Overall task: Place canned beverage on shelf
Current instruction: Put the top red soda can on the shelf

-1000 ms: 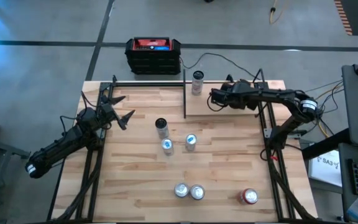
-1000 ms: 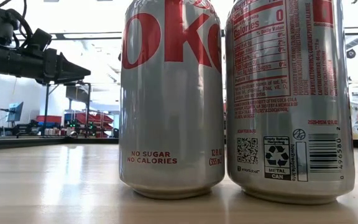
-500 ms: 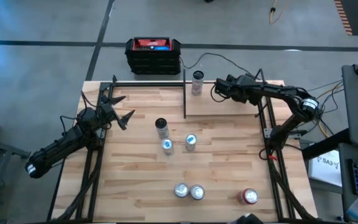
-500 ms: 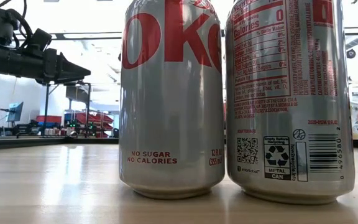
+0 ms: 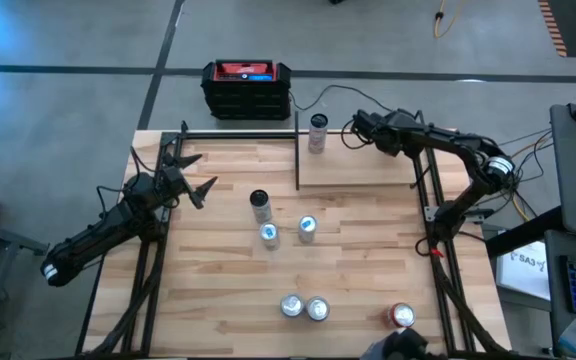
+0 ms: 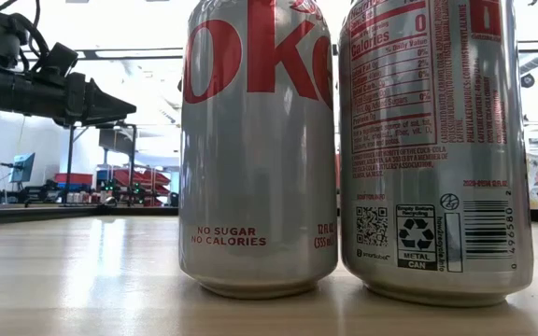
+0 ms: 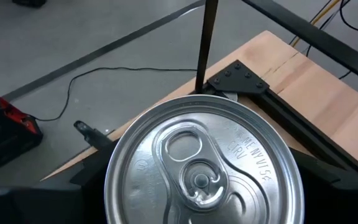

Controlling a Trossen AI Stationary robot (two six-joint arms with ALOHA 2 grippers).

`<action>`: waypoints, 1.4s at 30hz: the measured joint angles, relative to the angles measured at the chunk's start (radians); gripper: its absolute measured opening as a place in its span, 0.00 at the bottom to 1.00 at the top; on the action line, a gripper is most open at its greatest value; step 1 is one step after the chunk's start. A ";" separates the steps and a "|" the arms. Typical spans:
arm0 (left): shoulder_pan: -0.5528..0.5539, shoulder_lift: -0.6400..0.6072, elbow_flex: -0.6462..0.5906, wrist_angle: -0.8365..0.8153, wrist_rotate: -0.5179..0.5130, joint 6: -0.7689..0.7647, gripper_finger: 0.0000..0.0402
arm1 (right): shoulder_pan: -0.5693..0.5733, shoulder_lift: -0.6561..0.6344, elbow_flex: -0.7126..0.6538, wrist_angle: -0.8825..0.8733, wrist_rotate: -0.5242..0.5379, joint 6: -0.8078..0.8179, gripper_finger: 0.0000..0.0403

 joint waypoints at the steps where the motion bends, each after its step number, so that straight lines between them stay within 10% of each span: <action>1: 0.000 0.000 0.000 0.000 0.000 0.000 0.99 | -0.007 0.000 0.000 0.001 0.000 -0.001 0.75; 42: 0.000 0.000 0.000 0.000 0.000 0.000 0.99 | -0.084 0.000 -0.081 0.210 -0.003 -0.146 0.75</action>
